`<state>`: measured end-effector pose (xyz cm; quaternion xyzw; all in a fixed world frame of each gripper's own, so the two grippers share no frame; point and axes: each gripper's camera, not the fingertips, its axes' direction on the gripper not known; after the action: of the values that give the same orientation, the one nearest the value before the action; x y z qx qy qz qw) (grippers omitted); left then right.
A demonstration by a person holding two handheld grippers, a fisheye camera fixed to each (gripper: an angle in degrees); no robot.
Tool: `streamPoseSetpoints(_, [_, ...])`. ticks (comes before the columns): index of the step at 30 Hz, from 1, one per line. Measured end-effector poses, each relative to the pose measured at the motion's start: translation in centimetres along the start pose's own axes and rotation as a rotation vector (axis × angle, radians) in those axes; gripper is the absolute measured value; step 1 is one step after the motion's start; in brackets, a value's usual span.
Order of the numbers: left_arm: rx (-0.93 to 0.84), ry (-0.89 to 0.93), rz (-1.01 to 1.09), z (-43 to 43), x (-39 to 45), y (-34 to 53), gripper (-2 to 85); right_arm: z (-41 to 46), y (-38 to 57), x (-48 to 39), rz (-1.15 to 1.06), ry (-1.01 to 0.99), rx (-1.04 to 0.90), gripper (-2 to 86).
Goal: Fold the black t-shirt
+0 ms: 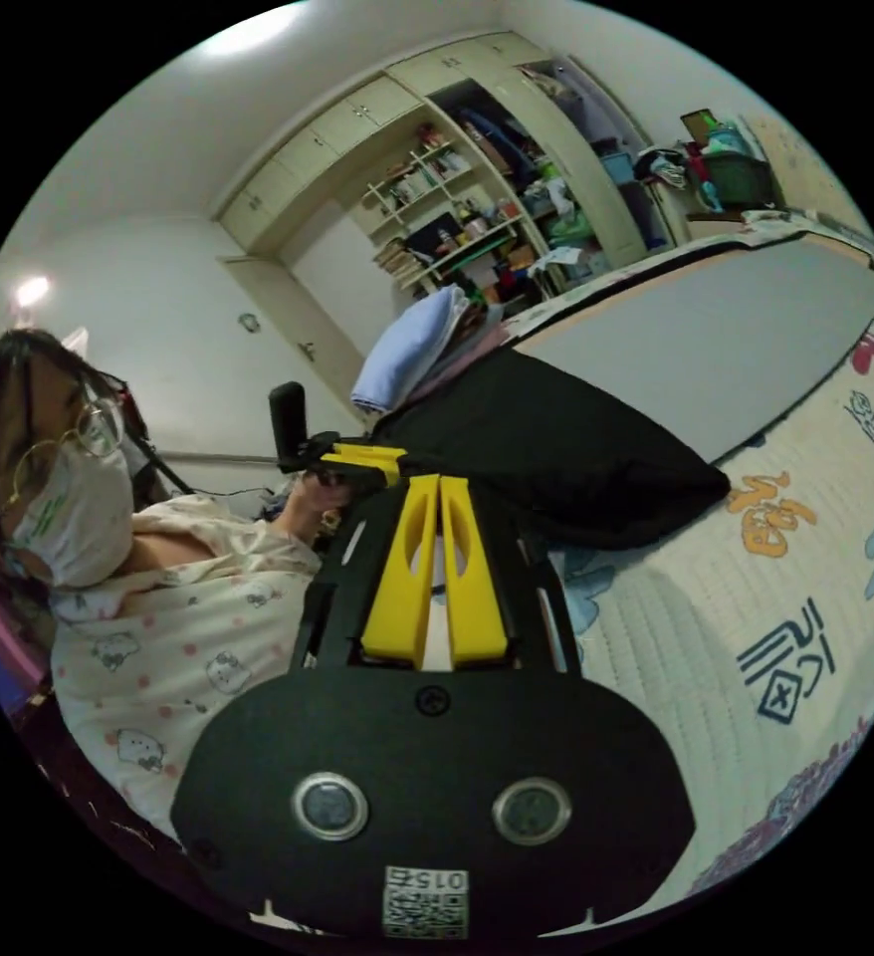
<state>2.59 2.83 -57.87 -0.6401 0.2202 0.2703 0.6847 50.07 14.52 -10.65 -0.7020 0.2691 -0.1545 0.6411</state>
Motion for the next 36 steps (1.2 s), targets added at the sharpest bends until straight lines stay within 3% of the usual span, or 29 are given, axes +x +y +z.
streamPoseSetpoints(9, [-0.023, 0.013, -0.021, 0.3, -0.5, 1.2, 1.9, 3.4, 5.0, -5.1, -0.239, 0.181, -0.178, 11.0])
streamPoseSetpoints(12, [-0.015, 0.023, -0.030, 0.1, -0.6, 1.7, 1.9, 6.0, 7.2, -5.3, -0.265, 0.249, -0.248, 8.0])
streamPoseSetpoints(14, [-0.009, 0.029, -0.033, 0.0, -0.6, 2.0, 1.9, 6.4, 8.3, -5.0, -0.246, 0.283, -0.258, 1.1])
streamPoseSetpoints(16, [0.015, 0.045, -0.031, -0.5, -0.5, 2.4, 1.8, 5.4, 9.6, -5.2, -0.255, 0.237, -0.272, -0.1])
streamPoseSetpoints(20, [0.076, 0.122, 0.030, -2.1, 0.6, 3.0, 1.1, -1.1, 12.7, -7.6, -0.360, -0.127, -0.173, -0.5])
streamPoseSetpoints(22, [0.105, 0.150, 0.077, -3.4, 1.8, 3.1, 0.5, -2.8, 14.7, -8.6, -0.422, -0.152, -0.188, -0.1])
streamPoseSetpoints(28, [0.006, 0.189, 0.260, -3.3, 5.4, 3.8, 1.3, -2.8, 25.0, -11.2, -0.741, -0.057, -0.440, 5.7])
streamPoseSetpoints(32, [0.036, 0.170, 0.259, -5.7, 5.2, 5.1, 4.3, -4.7, 27.4, -11.5, -0.708, 0.102, -0.260, 6.6])
streamPoseSetpoints(36, [0.030, -0.059, 0.257, -10.1, 3.8, 7.1, 6.6, -0.6, 27.6, -11.1, -0.665, 0.258, -0.189, 9.1])
